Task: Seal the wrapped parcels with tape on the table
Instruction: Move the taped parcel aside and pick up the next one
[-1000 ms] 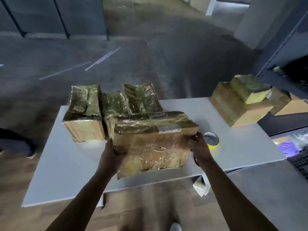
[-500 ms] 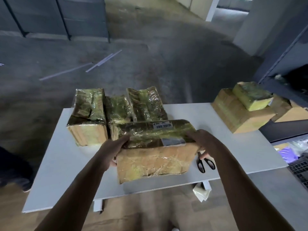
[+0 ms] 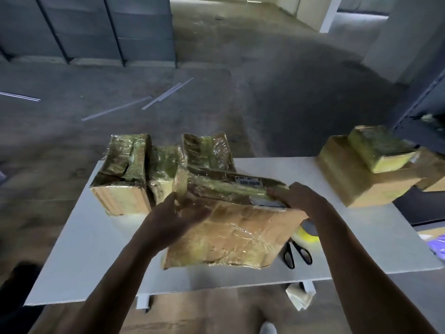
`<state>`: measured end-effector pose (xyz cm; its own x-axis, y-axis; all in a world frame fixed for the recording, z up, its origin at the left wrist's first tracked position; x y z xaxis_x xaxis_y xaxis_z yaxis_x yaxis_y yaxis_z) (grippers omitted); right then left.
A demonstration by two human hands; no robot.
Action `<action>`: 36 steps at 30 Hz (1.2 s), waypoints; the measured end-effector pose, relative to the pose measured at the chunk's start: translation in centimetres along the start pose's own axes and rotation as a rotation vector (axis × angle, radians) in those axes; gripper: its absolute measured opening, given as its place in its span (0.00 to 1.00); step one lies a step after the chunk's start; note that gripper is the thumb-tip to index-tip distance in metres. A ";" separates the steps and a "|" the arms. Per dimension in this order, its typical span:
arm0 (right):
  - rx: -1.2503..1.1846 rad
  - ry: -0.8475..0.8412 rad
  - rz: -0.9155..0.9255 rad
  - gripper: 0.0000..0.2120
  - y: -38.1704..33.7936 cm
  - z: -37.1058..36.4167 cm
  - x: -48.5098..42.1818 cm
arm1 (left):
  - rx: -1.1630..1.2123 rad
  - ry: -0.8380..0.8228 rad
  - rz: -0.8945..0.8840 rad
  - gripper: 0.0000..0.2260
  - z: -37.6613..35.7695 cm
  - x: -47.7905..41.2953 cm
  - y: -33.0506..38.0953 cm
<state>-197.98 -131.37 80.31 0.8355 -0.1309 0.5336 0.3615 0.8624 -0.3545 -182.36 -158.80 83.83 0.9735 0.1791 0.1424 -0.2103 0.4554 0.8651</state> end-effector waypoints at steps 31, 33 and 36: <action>-0.468 0.143 0.586 0.09 10.9 13.0 -9.5 | -0.727 0.547 -0.556 0.21 -20.5 -16.1 18.7; -0.477 0.161 0.495 0.12 11.0 13.6 -11.1 | -0.599 0.588 -0.462 0.28 -20.8 -15.7 16.8; -0.510 0.195 0.429 0.16 10.5 14.2 -13.0 | -0.261 0.397 -0.149 0.36 -22.7 -15.9 11.6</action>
<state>-210.89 -113.62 80.56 0.9899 0.0432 0.1352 0.0925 0.5260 -0.8454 -202.32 -136.56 80.72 0.8958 0.3907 -0.2117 -0.1365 0.6953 0.7056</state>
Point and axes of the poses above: each hand's wrist, its own x-axis away from the middle knuckle, its own z-axis out of the back of the hand, y = z × x, the point moved 3 cm from there along -x, towards the middle knuckle, and after that the axes turned 6 degrees about -z, right-handed, at the moved point
